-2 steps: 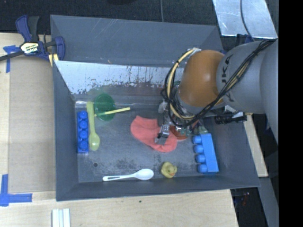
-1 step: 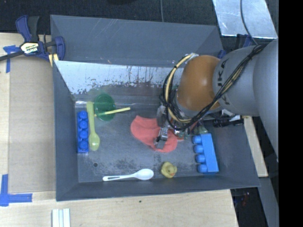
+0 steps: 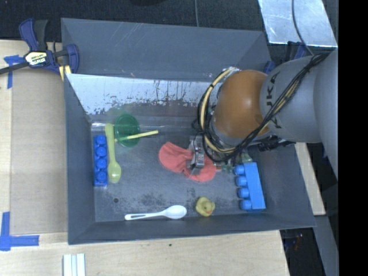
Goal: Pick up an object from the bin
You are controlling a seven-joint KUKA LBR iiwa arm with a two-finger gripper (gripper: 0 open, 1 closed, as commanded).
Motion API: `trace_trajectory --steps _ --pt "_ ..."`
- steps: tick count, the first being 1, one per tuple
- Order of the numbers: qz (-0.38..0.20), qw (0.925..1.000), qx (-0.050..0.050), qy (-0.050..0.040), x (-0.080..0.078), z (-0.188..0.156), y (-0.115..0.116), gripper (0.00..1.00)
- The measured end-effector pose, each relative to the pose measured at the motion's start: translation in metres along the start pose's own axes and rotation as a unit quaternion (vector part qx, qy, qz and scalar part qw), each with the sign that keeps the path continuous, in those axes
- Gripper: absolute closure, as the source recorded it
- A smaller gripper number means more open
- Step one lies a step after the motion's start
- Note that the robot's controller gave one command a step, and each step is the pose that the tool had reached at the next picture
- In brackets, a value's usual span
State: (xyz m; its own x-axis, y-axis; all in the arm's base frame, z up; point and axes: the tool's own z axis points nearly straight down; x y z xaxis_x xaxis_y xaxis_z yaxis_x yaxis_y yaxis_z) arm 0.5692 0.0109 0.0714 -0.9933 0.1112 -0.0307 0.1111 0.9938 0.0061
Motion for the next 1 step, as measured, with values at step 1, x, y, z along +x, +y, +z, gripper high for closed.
trace_trajectory --steps 1 --pt "0.000 1.0000 0.000 0.0000 0.0000 -0.0001 0.0000 1.00"
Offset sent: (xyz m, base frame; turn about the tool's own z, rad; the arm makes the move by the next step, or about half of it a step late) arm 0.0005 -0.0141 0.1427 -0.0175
